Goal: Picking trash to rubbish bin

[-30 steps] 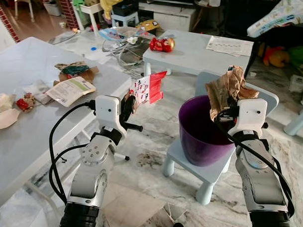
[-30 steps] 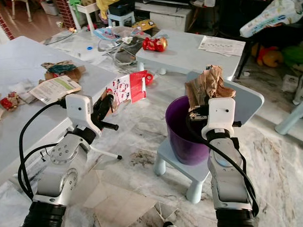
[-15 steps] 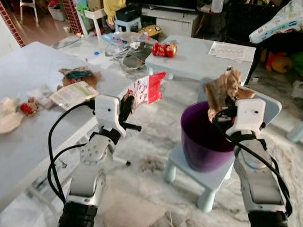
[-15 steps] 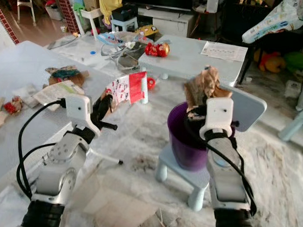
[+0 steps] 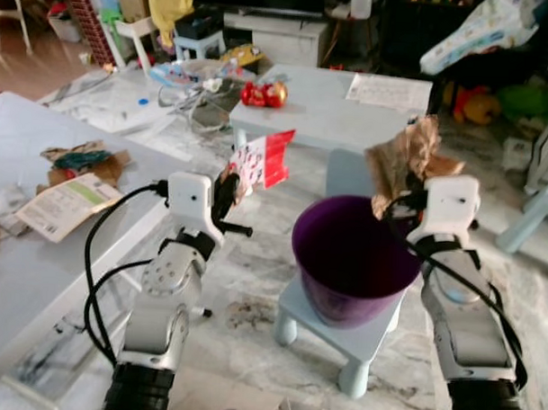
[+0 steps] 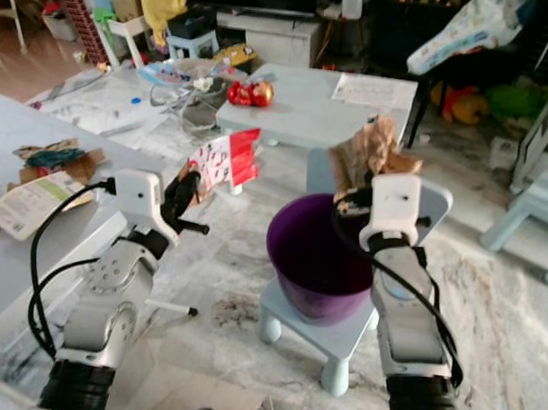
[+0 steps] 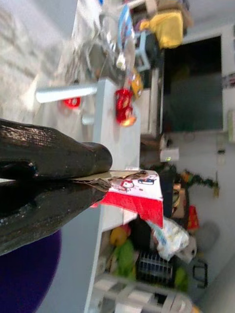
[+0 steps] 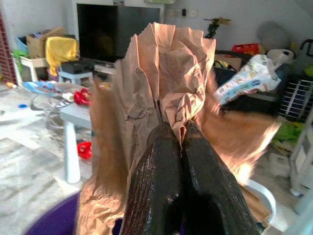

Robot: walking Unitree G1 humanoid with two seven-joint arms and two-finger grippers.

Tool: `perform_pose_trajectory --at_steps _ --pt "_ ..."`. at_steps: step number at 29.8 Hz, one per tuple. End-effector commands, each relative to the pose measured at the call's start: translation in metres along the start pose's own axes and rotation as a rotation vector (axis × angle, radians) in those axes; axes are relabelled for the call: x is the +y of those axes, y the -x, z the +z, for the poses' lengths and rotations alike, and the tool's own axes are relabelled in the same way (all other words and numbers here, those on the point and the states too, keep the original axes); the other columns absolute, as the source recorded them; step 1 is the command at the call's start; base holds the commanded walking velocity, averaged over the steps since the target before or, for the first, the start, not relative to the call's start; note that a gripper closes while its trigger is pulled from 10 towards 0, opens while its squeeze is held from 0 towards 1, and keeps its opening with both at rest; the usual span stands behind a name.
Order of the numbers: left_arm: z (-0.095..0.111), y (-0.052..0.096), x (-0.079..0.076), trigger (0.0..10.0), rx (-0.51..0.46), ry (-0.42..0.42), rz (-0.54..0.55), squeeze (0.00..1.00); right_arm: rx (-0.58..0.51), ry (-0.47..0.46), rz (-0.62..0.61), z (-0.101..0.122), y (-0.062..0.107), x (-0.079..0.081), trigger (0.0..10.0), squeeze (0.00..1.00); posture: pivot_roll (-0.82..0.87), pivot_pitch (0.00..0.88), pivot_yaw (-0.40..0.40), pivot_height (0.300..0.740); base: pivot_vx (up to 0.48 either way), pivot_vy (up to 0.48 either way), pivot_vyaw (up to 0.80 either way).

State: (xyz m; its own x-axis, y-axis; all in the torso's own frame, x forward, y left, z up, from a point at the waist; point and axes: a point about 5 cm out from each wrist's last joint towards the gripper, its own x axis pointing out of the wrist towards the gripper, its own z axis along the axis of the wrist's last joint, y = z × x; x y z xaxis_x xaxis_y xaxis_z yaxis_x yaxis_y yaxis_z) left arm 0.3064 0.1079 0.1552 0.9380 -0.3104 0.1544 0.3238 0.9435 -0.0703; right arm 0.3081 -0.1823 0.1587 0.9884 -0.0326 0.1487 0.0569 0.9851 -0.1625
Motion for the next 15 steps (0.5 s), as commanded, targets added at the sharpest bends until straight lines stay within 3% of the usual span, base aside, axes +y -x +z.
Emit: perform_pose_trajectory --at_steps 1,15 --pt "0.0015 0.0015 0.0047 10.0 0.0 -0.017 -0.002 0.0 -0.009 -0.011 0.009 0.0031 -0.0006 0.0036 10.0 0.0 -0.08 0.068 0.081 0.74 0.0 0.0 0.0" --pt "-0.002 0.0022 0.0059 10.0 0.02 -0.027 0.002 0.0 0.004 -0.016 0.0 0.0012 -0.0009 0.0032 10.0 0.0 -0.08 0.069 0.081 0.74 0.0 0.0 0.0"
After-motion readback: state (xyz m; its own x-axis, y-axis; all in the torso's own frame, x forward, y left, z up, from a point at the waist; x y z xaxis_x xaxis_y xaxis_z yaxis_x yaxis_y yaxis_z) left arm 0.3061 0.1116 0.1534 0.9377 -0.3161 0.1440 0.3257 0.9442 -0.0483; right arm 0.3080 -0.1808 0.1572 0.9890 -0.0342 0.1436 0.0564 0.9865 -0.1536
